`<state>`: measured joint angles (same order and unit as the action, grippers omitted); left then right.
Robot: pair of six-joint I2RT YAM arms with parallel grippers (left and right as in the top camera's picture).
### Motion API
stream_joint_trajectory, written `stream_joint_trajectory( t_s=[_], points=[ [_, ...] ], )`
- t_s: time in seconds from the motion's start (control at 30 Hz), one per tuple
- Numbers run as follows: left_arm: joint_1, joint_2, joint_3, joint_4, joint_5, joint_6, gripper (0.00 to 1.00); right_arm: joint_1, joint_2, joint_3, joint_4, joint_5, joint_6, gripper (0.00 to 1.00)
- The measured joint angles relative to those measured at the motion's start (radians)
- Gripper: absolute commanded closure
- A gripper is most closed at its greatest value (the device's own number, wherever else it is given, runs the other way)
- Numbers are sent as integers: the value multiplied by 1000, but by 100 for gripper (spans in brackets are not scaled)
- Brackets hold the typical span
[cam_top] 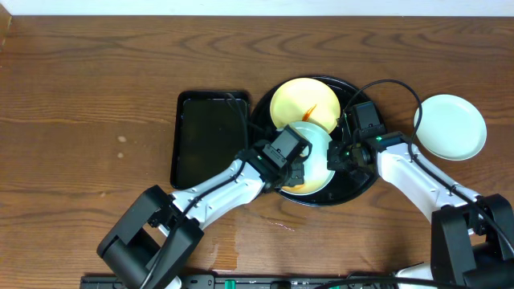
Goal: Clean dirty plates on tray and stack at the side
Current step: 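Continue scrubbing the tilted green plate with the sponge in the left gripper, then return the sponge to the black rectangular tray with the left gripper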
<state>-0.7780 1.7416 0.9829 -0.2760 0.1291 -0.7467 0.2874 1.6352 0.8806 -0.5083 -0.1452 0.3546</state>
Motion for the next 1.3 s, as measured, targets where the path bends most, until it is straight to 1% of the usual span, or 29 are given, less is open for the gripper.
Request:
stream_joint_trajectory(
  t_s=[0.2,0.43,0.73,0.87,1.03,1.17,1.3],
  points=[
    [23,0,0,-5,-77,-9,92,0,0,0,-3,0,0,99],
    [85,0,0,3,-186,-8,92,0,0,0,-3,-8,1,99],
    [155,-1,-1,117,-210,68,92,1,0,0,4,-23,1,99],
    [166,-13,-1,122,-219,95,92,1,0,0,3,-22,2,99],
    [182,-80,-1,86,-247,129,92,0,0,0,-8,-3,0,99],
    [207,-156,-1,10,-260,157,92,0,0,0,-7,6,1,99],
    [264,-180,-1,-87,-267,172,92,0,0,-1,-10,11,0,94]
  ],
)
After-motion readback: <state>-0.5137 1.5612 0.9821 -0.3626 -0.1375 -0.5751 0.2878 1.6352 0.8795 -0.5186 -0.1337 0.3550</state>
